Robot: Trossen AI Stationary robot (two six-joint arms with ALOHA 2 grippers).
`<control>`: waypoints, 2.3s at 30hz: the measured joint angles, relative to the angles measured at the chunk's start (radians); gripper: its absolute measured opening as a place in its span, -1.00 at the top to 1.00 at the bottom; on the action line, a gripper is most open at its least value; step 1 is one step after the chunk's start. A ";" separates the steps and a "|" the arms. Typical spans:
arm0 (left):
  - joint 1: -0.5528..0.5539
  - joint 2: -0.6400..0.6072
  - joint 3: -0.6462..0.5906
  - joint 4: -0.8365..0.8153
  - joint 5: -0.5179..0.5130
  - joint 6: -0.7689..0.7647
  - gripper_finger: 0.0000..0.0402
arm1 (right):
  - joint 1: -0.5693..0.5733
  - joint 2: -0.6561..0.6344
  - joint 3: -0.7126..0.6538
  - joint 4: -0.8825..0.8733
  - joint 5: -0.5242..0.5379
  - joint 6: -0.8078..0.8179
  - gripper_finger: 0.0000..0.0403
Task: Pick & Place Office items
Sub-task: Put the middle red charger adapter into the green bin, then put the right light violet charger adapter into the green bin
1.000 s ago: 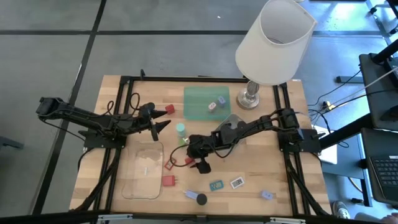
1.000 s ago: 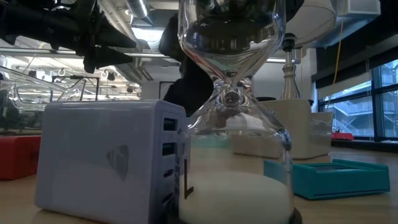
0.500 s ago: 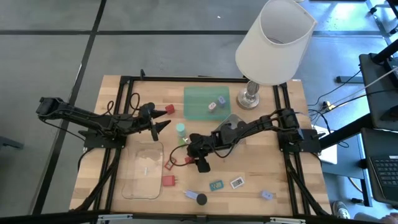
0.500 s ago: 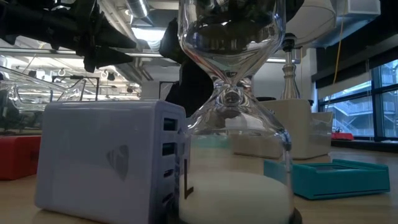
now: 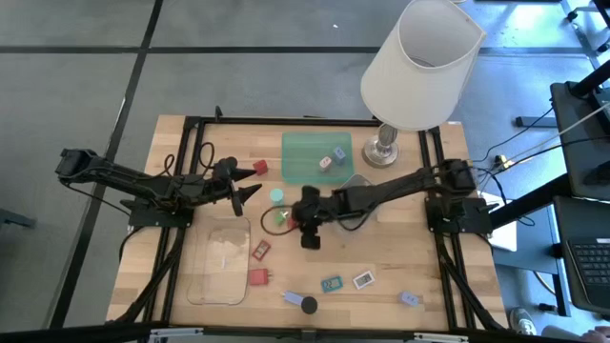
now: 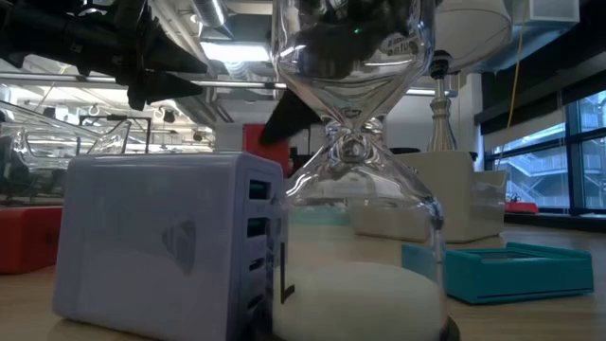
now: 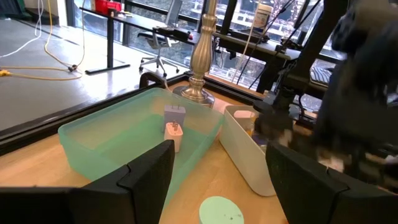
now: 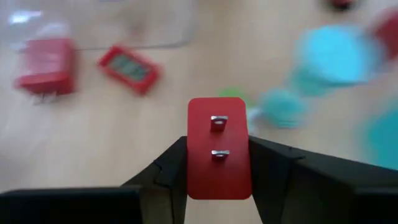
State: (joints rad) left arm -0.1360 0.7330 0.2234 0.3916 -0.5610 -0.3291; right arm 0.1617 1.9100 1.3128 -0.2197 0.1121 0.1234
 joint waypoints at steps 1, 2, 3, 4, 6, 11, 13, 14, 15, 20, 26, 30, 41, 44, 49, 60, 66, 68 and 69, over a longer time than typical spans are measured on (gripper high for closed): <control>0.000 0.000 0.000 0.000 0.000 0.000 -0.25 | -0.002 -0.028 0.000 -0.033 0.048 -0.004 0.39; 0.000 0.000 0.000 0.000 0.000 -0.001 -0.25 | -0.005 -0.054 0.000 -0.052 0.097 -0.013 0.39; 0.000 0.000 0.000 0.000 0.000 0.000 -0.25 | -0.008 -0.084 0.000 -0.068 0.141 -0.025 0.39; 0.000 0.000 0.000 0.000 0.000 0.000 -0.25 | -0.012 -0.113 0.000 -0.099 0.188 -0.033 0.38; 0.000 0.000 0.000 0.000 0.000 0.000 -0.25 | -0.024 -0.162 0.000 -0.132 0.264 -0.047 0.37; 0.000 0.000 0.000 0.001 -0.003 -0.001 -0.25 | -0.098 -0.226 0.000 -0.219 0.325 -0.056 0.37; 0.000 0.000 0.000 0.000 -0.004 -0.012 -0.25 | -0.145 -0.227 0.000 -0.243 0.317 -0.057 0.37; 0.000 0.000 0.000 0.001 -0.004 -0.020 -0.25 | -0.169 -0.227 -0.004 -0.254 0.317 -0.057 0.37; 0.000 0.000 0.000 0.001 -0.004 -0.025 -0.25 | -0.191 -0.227 -0.015 -0.253 0.314 -0.057 0.37; 0.000 0.000 0.000 0.000 -0.004 -0.025 -0.25 | -0.306 -0.225 -0.108 -0.236 0.205 -0.078 0.36; 0.000 0.000 0.000 0.000 -0.004 -0.025 -0.25 | -0.378 -0.225 -0.206 -0.193 0.186 -0.095 0.36; 0.000 0.000 0.000 0.000 -0.004 -0.025 -0.25 | -0.405 -0.225 -0.247 -0.144 0.129 -0.102 0.36; 0.000 0.000 0.000 0.000 -0.004 -0.025 -0.25 | -0.430 -0.225 -0.290 -0.123 0.066 -0.105 0.36; 0.000 0.000 0.000 0.000 -0.004 -0.025 -0.25 | -0.434 -0.225 -0.297 -0.121 0.052 -0.101 0.36; 0.000 0.000 0.000 0.000 -0.004 -0.025 -0.25 | -0.434 -0.226 -0.299 -0.120 0.051 -0.102 0.34; 0.000 0.000 0.000 0.000 -0.004 -0.025 -0.25 | -0.437 -0.226 -0.299 -0.120 0.052 -0.105 -0.01; 0.000 0.000 0.000 0.000 -0.004 -0.025 -0.25 | -0.437 -0.242 -0.265 -0.158 0.066 -0.109 -0.17; 0.000 0.000 0.000 0.000 -0.004 -0.025 -0.25 | -0.437 -0.266 -0.228 -0.193 0.097 -0.109 -0.20; 0.000 0.000 0.000 0.000 -0.004 -0.025 -0.25 | -0.436 -0.281 -0.207 -0.213 0.112 -0.109 -0.21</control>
State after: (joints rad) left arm -0.1356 0.7334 0.2234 0.3916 -0.5650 -0.3542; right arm -0.2744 1.6292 1.1057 -0.4324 0.2239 0.0147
